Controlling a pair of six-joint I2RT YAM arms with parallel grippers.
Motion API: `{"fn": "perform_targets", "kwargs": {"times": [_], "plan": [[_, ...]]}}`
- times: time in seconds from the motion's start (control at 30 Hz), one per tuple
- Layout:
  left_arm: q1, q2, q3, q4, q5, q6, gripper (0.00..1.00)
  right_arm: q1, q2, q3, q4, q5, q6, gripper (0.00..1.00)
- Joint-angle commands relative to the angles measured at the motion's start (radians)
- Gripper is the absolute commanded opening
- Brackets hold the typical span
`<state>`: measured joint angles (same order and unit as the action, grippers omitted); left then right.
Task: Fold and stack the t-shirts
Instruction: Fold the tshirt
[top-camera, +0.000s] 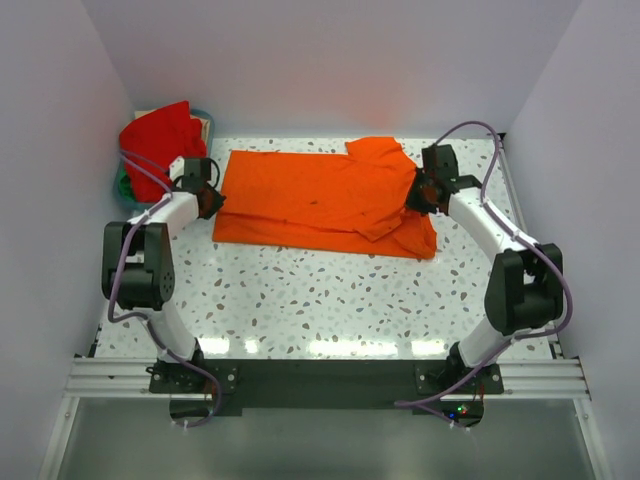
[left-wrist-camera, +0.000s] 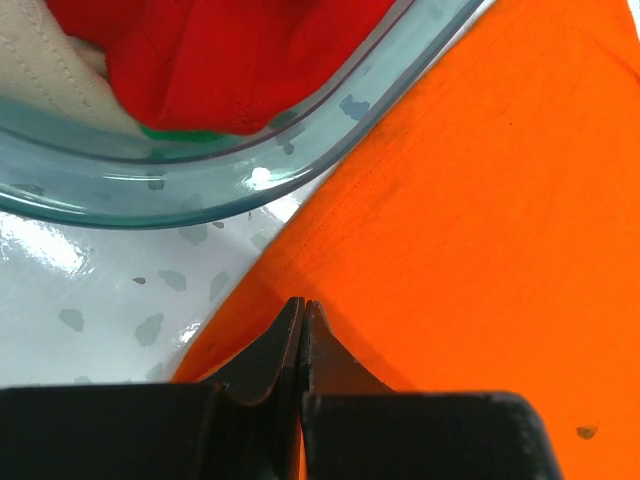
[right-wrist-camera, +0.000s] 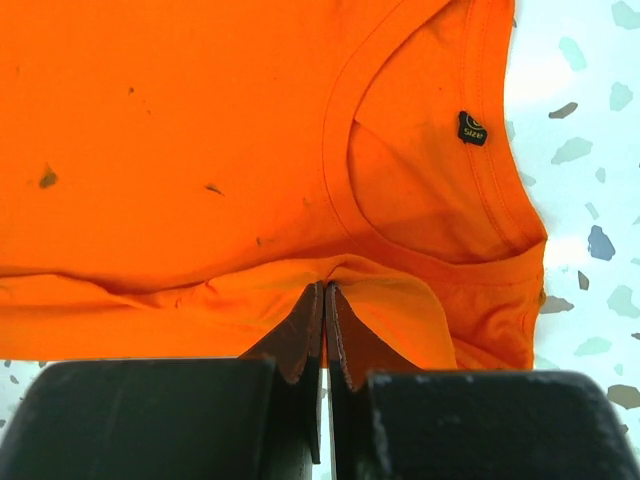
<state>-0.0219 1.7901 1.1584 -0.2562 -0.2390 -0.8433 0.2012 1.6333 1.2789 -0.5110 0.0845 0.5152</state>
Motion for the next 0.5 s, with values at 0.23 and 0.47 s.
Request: {"fn": "perform_targets", "kwargs": {"times": [0.23,0.47], "plan": [[0.007,0.032,0.081,0.025,-0.020,0.021,0.00,-0.049,0.033,0.077,0.063,-0.046,-0.007,0.00],[0.010,0.051,0.106,0.029,-0.014,0.023,0.00,-0.057,0.072,0.115,0.066,-0.061,-0.014,0.00]]}}
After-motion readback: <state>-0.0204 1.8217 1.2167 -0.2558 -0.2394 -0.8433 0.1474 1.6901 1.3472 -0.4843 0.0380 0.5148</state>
